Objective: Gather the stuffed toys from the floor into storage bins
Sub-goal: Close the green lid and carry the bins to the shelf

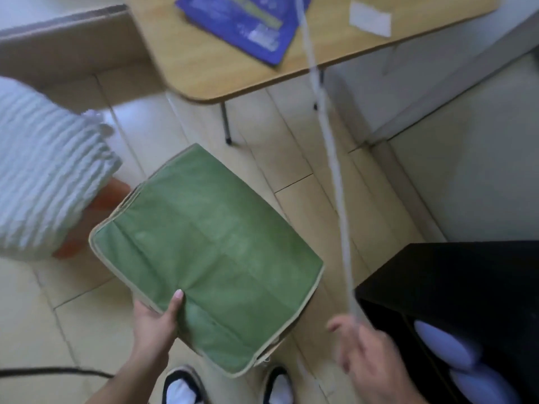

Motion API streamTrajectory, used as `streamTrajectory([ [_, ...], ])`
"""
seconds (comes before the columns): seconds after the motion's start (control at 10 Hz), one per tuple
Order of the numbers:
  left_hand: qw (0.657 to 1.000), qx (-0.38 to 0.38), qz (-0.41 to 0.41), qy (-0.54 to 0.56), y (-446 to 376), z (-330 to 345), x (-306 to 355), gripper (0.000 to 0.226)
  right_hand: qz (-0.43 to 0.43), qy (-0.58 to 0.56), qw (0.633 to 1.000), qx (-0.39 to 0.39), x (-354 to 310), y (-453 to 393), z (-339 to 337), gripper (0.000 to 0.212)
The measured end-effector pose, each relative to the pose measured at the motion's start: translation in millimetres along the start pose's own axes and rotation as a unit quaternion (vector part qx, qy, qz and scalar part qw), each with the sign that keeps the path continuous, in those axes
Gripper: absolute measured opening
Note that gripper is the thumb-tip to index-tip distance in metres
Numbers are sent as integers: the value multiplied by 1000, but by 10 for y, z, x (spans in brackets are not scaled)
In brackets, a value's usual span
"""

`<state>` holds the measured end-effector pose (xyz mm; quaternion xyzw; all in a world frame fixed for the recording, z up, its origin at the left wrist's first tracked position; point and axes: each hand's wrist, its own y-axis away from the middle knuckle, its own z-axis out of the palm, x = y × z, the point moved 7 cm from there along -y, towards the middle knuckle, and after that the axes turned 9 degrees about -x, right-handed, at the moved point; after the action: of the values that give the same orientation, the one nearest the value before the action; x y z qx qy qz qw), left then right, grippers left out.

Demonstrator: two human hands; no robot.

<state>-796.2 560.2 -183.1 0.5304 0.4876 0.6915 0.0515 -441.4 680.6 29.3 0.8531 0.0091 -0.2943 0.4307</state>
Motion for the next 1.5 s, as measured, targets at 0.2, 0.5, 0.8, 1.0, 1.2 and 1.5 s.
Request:
streamTrajectory([
  [0.2,987,-102,21,-122,-289,1283,325,75,-200,155,967,-3,1746,-2631,3115,28],
  [0.5,962,-230,-17,-144,-234,3307,316,81,97,-506,850,112,712,-781,149,77],
  [0.8,975,-202,-56,-76,-272,4307,235,81,358,-779,486,167,1566,-1614,124,83],
  [1.0,958,-249,-75,-120,-317,4862,213,70,226,-872,314,301,1621,-2027,-425,57],
  [1.2,928,-304,-108,-186,-350,5178,172,79,197,-866,312,337,1850,-2104,-650,57],
  [1.5,633,-360,237,-643,-161,4284,765,79,241,-692,630,256,1683,-1667,-585,61],
])
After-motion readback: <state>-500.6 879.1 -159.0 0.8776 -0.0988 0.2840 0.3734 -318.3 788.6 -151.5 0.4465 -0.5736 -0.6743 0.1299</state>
